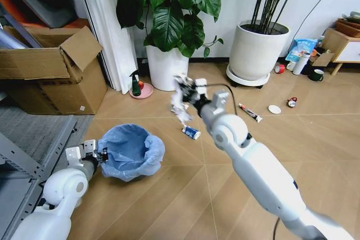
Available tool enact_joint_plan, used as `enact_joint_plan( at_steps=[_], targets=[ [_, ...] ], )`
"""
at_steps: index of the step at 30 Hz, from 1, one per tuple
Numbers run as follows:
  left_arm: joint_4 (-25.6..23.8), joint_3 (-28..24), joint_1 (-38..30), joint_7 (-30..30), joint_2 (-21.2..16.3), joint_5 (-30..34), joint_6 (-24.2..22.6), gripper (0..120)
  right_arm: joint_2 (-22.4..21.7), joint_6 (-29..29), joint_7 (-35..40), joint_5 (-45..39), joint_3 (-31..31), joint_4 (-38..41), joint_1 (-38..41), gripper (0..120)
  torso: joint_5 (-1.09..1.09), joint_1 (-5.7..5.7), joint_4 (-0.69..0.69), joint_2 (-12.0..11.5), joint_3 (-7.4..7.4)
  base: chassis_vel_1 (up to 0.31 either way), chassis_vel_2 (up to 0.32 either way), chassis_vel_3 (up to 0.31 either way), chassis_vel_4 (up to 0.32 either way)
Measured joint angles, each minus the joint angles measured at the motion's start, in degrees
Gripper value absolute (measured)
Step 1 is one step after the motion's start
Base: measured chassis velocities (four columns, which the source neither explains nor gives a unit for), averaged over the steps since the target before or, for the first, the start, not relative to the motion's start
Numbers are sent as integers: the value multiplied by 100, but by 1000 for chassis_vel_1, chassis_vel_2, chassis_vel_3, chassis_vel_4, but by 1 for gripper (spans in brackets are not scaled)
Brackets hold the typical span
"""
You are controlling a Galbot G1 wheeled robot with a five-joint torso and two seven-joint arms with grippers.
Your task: Pick up the trash bin and place the garbage on the floor into it.
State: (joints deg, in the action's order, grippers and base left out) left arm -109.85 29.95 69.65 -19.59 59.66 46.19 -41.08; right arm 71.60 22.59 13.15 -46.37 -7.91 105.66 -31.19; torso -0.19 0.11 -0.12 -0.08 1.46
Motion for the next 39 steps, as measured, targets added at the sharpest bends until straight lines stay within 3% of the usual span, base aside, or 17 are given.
enact_joint_plan(
  at_steps=[10, 21, 22, 26, 34, 39],
  targets=[
    [80, -296, -298, 181, -135, 172, -116, 0, -15, -63, -278, 17, -1192, -183, 351, 0, 1, 0, -2, 0, 0, 0, 0, 0, 0],
    [61, -280, -357, 188, -140, 252, -116, 0, 164, -41, -290, 243, -1751, -644, 384, 1, 1, 0, -1, 0, 0, 0, 0, 0, 0],
    [60, -266, -357, 191, -145, 256, -116, 0, 184, -41, -289, 254, -1784, -680, 393, 10, 1, 0, -2, 0, 0, 0, 0, 0, 0],
    [60, -240, -357, 201, -154, 265, -116, 0, 217, -42, -281, 255, -1827, -707, 417, 18, 1, 0, -2, 0, 0, 0, 0, 0, 0],
    [52, -199, -379, 218, -171, 297, -113, 0, 244, -42, -211, 245, -1909, -717, 434, 53, 1, 0, -2, 0, 0, 0, 0, 0, 0],
    [52, -196, -387, 222, -171, 298, -112, 0, 243, -41, -189, 234, -1911, -710, 427, 67, 1, 0, -2, 0, 0, 0, 0, 0, 0]
  ],
)
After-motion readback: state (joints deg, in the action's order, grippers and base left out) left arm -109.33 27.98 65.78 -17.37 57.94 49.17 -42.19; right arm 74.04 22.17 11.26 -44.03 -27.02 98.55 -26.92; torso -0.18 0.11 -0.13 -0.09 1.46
